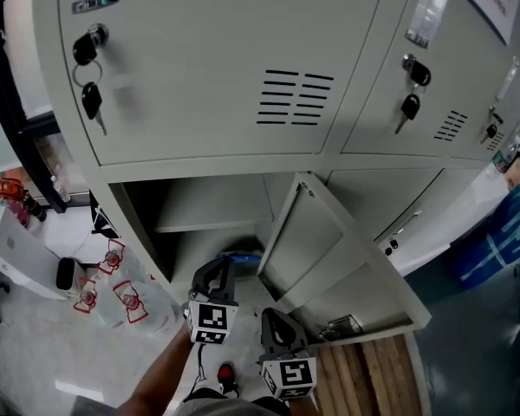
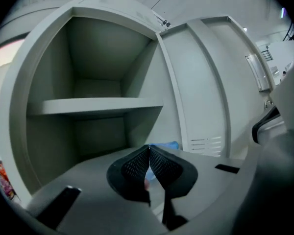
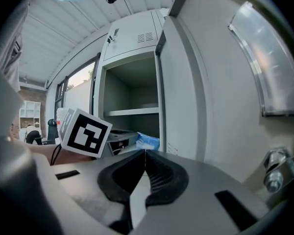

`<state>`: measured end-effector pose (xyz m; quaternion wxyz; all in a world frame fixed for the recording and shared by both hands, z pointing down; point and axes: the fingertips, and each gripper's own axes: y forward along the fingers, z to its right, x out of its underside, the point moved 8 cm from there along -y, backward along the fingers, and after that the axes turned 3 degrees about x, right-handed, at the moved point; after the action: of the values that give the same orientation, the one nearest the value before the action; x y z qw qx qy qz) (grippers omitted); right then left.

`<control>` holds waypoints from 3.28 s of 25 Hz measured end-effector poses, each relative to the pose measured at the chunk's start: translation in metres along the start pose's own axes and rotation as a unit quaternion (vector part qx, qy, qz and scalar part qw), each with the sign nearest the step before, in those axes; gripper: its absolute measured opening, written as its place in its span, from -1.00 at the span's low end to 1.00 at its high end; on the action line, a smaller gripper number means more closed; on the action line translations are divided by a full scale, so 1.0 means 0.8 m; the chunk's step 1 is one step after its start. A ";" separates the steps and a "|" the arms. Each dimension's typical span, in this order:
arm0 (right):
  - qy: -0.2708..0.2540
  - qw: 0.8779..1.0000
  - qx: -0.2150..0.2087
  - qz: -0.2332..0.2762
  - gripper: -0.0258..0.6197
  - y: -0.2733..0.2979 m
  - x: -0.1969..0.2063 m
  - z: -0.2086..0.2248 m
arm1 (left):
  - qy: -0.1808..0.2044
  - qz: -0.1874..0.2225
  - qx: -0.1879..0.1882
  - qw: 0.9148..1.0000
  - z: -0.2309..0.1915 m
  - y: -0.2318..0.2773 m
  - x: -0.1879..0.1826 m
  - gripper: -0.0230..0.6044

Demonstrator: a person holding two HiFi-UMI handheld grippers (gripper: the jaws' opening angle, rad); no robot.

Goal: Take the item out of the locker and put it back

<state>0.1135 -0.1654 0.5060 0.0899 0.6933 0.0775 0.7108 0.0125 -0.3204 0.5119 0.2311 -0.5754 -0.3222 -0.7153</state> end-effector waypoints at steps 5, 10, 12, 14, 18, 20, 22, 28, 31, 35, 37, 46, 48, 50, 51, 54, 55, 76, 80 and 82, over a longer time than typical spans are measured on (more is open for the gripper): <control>0.001 1.000 0.002 -0.010 -0.86 0.008 0.005 0.001 | -0.006 -0.018 0.007 1.000 0.004 0.011 0.020 -0.85; 0.003 1.000 0.005 -0.019 -0.86 0.015 0.009 0.004 | -0.008 -0.038 0.016 0.999 0.006 0.023 0.039 -0.85; 0.006 1.000 0.007 -0.021 -0.86 0.017 0.010 0.004 | -0.011 -0.051 0.019 0.998 0.006 0.028 0.047 -0.85; 0.005 1.000 0.006 -0.024 -0.86 0.020 0.011 0.004 | -0.014 -0.060 0.023 0.998 0.005 0.033 0.053 -0.85; 0.002 1.000 0.006 -0.029 -0.86 0.025 0.014 0.005 | -0.016 -0.075 0.031 0.997 0.005 0.042 0.060 -0.85; 0.007 0.999 0.008 -0.031 -0.86 0.027 0.015 0.005 | -0.019 -0.086 0.038 0.995 0.006 0.046 0.064 -0.85; 0.011 0.999 0.009 -0.031 -0.86 0.030 0.015 0.005 | -0.025 -0.097 0.046 0.994 0.007 0.049 0.068 -0.85; 0.010 0.999 0.011 -0.030 -0.86 0.033 0.016 0.008 | -0.057 -0.104 0.068 0.991 0.005 0.051 0.071 -0.43; 0.009 0.999 0.010 -0.035 -0.86 0.034 0.017 0.008 | -0.061 -0.104 0.073 0.990 0.005 0.051 0.069 -0.37; 0.008 0.999 0.009 -0.035 -0.86 0.034 0.017 0.005 | -0.055 -0.100 0.074 0.991 0.007 0.050 0.070 -0.36; 0.011 0.999 0.009 -0.034 -0.86 0.034 0.016 0.004 | -0.055 -0.104 0.072 0.990 0.007 0.049 0.074 -0.36; 0.003 1.000 0.011 -0.021 -0.86 0.029 0.006 0.006 | -0.056 -0.093 0.060 0.992 0.003 0.032 0.061 -0.36; 0.003 1.000 0.013 -0.017 -0.86 0.023 0.003 0.007 | -0.057 -0.088 0.054 0.993 0.002 0.023 0.054 -0.36; -0.002 1.000 0.010 -0.013 -0.86 0.016 0.000 0.005 | -0.057 -0.081 0.047 0.994 0.003 0.010 0.046 -0.38; -0.004 1.000 0.007 -0.009 -0.86 0.014 -0.002 0.004 | -0.056 -0.076 0.042 0.995 0.002 0.004 0.041 -0.40; -0.011 1.000 -0.007 0.007 -0.86 0.009 -0.011 -0.001 | -0.048 -0.062 0.023 0.997 0.000 -0.017 0.026 -0.46; -0.014 1.000 -0.011 0.012 -0.86 0.006 -0.014 -0.003 | -0.047 -0.057 0.016 0.997 0.000 -0.025 0.022 -0.47; -0.044 0.991 -0.114 0.059 -0.86 -0.118 -0.014 -0.033 | -0.061 -0.013 -0.108 0.992 0.102 -0.261 -0.017 -0.76; -0.045 0.988 -0.131 0.062 -0.86 -0.146 -0.006 -0.038 | -0.062 -0.012 -0.129 0.990 0.126 -0.299 -0.015 -0.80; -0.044 0.987 -0.137 0.064 -0.86 -0.159 -0.001 -0.039 | -0.064 -0.011 -0.136 0.989 0.140 -0.315 -0.013 -0.81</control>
<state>0.0851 -0.0415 0.4748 0.1420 0.7087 -0.0693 0.6876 -0.0867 -0.0667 0.4673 0.1217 -0.6424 -0.2419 -0.7170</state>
